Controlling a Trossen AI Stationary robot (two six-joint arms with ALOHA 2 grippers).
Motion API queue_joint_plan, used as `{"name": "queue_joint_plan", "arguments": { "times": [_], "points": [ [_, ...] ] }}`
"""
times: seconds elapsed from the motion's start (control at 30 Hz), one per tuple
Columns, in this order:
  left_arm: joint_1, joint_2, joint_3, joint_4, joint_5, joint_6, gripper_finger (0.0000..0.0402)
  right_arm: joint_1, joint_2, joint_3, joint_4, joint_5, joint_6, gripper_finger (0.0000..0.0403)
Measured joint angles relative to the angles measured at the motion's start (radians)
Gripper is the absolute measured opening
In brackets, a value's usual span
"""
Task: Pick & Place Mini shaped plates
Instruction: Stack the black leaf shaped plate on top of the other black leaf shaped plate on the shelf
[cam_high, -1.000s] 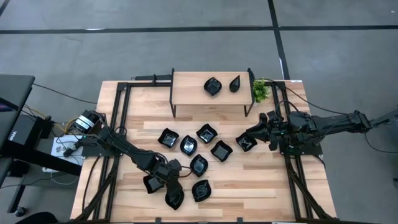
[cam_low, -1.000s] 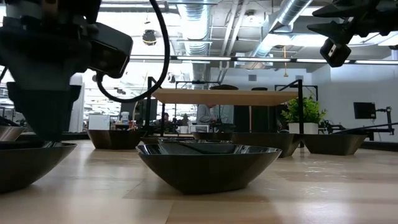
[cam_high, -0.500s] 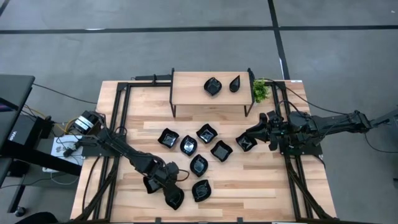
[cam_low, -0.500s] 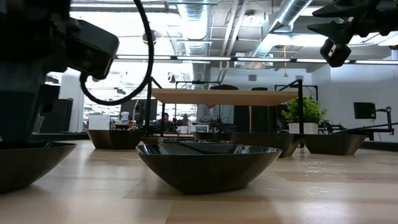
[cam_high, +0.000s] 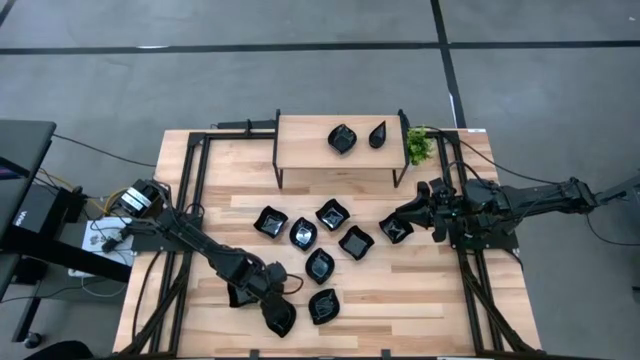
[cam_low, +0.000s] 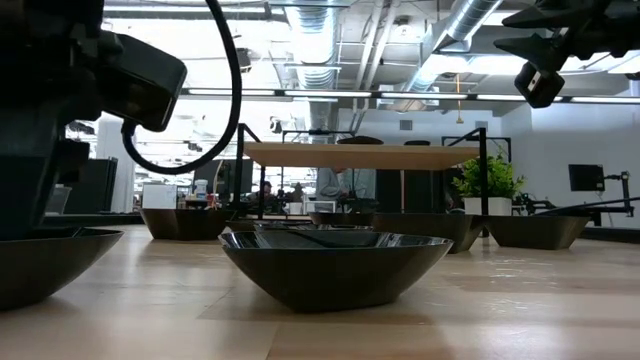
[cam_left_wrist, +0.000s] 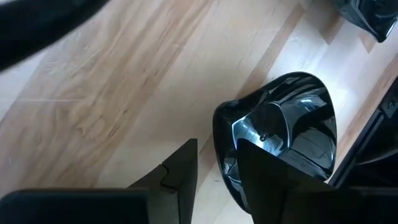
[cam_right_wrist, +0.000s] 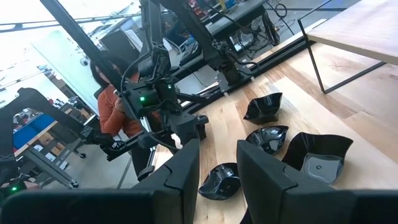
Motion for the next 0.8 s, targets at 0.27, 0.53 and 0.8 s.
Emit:
{"name": "queue_joint_plan", "arguments": {
  "times": [0.27,0.53,0.8],
  "points": [
    [0.000,0.000,0.000,0.001,-0.003,0.005,0.0079,0.000,0.000,0.000,0.000,0.000,0.000,0.0102],
    [0.000,0.000,0.000,0.007,-0.021,0.007,0.0028,0.000,0.000,0.000,0.000,0.000,0.000,0.0102],
    [0.000,0.000,0.000,0.011,-0.022,0.008,0.0008,0.000,0.000,0.000,0.000,0.000,0.000,0.0102]
  ]
}}
